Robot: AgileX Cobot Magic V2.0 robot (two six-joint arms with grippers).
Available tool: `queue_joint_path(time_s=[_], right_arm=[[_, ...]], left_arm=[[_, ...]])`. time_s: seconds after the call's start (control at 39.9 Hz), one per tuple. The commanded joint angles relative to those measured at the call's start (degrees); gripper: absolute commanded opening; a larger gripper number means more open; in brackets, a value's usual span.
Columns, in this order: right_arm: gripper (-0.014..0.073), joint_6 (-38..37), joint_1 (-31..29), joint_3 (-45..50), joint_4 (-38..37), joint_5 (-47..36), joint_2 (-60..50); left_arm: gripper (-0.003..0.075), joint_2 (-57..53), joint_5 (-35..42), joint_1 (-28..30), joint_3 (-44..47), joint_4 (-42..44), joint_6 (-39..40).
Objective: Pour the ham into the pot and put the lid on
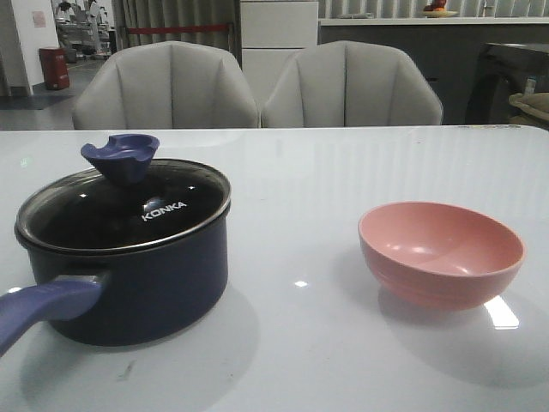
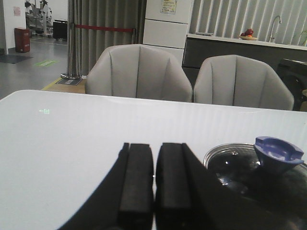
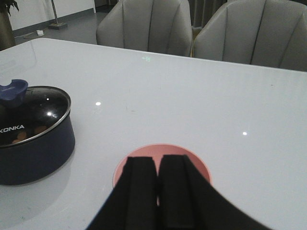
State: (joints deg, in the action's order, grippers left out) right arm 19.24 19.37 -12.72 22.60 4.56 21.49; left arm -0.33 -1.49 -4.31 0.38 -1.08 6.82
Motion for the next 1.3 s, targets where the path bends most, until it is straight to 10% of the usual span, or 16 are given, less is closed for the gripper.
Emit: queue_joint_path(time_s=[0.0,0.53,1.28], right_arm=[[0.0148,0.4,0.0,-0.4,0.0,-4.6,0.1],[0.0148,-20.9,-17.8,11.7,-24.0,-6.7,-18.3],[0.0148,-21.6,-18.0,14.8,-25.0,-7.3,-23.1]], left_arm=[[0.0113,-0.6,5.0,0.1,1.8,0.0,0.5],[0.0113,-0.6,5.0,0.1,1.8,0.0,0.5],[0.0113,-0.6,5.0,0.1,1.8,0.0,0.5]])
